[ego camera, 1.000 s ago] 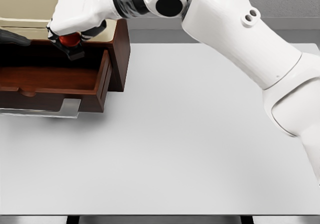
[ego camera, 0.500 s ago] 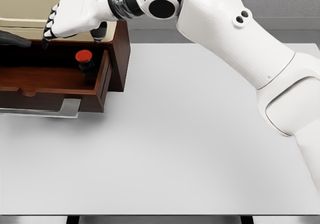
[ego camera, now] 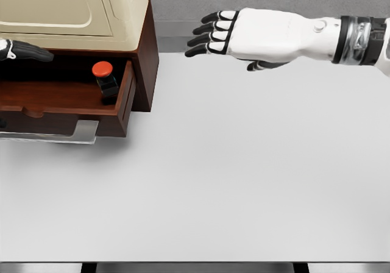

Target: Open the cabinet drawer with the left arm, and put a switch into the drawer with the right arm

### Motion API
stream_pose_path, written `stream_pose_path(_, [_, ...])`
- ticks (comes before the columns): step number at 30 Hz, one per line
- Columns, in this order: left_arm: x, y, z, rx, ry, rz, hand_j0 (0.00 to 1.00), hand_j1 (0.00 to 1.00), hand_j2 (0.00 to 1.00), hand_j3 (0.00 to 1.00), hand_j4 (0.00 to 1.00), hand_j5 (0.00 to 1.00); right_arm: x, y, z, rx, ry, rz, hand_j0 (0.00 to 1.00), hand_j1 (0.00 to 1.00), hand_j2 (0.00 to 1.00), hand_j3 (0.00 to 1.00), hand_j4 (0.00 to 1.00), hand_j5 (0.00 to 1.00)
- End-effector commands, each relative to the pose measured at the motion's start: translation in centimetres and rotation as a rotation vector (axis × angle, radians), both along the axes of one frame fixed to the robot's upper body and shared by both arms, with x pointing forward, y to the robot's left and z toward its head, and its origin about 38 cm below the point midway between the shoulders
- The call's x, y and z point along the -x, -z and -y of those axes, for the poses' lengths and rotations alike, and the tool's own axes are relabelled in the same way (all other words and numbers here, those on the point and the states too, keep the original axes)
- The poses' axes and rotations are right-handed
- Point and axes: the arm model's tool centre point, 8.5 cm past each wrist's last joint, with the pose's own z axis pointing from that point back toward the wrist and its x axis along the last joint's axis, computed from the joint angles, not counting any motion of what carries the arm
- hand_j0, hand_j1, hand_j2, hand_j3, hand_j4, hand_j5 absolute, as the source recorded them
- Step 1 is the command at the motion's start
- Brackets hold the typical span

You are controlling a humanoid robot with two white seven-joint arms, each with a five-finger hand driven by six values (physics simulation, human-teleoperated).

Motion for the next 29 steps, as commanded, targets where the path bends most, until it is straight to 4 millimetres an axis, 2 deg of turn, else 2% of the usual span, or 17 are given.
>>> stream_pose_path(1, [-0.4, 1.0, 0.7, 0.022, 0.018, 0.000, 1.00, 1.00, 1.00, 1.00, 1.00, 1.00, 0.4, 3.0, 2.3, 0.120, 0.043, -0.074, 1.00, 1.00, 1.00, 1.00, 1.00, 1.00])
stream_pose_path(2, [-0.5, 1.2, 1.0, 0.031, 0.025, 0.002, 1.00, 1.00, 1.00, 1.00, 1.00, 1.00, -0.1, 5.7, 2.5, 0.185, 0.062, -0.112, 1.00, 1.00, 1.00, 1.00, 1.00, 1.00])
stream_pose_path(3, [-0.7, 1.2, 1.2, 0.041, 0.031, 0.009, 1.00, 1.00, 1.00, 1.00, 1.00, 1.00, -0.1, 6.4, 2.5, 0.200, 0.063, -0.125, 1.00, 1.00, 1.00, 1.00, 1.00, 1.00])
stream_pose_path(12, [-2.3, 1.8, 5.0, 0.137, 0.124, 0.095, 1.00, 1.00, 1.00, 1.00, 1.00, 1.00, -0.5, 5.9, 2.7, 0.196, 0.075, -0.117, 1.00, 1.00, 1.00, 1.00, 1.00, 1.00])
stream_pose_path(19, [-2.8, 3.4, 6.6, 0.129, 0.152, 0.107, 1.00, 1.00, 1.00, 1.00, 1.00, 1.00, -0.6, 6.0, 2.7, 0.195, 0.078, -0.119, 1.00, 1.00, 1.00, 1.00, 1.00, 1.00])
stream_pose_path(29, [-3.1, 4.1, 7.5, 0.114, 0.166, 0.122, 1.00, 1.00, 1.00, 1.00, 1.00, 1.00, -0.9, 6.1, 2.9, 0.193, 0.088, -0.124, 1.00, 1.00, 1.00, 1.00, 1.00, 1.00])
